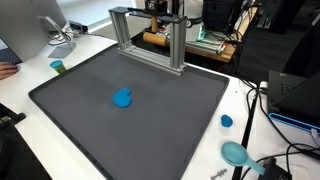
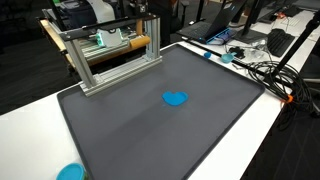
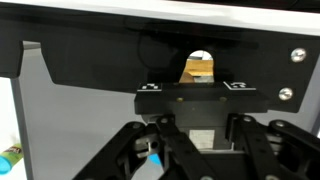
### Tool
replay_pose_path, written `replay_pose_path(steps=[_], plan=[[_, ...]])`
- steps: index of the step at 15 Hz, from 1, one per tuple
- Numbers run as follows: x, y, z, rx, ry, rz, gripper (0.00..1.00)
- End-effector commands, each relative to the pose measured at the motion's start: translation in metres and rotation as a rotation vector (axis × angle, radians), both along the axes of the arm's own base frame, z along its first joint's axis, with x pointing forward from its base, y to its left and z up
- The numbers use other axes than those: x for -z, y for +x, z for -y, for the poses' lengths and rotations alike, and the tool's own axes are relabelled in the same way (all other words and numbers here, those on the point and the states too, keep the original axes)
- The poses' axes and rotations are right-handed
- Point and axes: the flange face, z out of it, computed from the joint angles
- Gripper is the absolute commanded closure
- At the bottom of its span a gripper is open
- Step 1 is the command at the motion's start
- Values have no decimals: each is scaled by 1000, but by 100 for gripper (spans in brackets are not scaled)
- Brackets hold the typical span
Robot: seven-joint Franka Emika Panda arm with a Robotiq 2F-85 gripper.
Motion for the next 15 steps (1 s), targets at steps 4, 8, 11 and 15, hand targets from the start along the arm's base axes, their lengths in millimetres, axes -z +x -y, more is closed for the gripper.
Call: replay_pose_path(steps=[4, 8, 11, 15], plan=[[-5, -35, 3, 113, 50, 53, 78], [-5, -48, 5, 149, 77, 67, 78], [-4, -53, 5, 142, 74, 68, 27], [-18, -58, 6, 148, 45, 96, 1]])
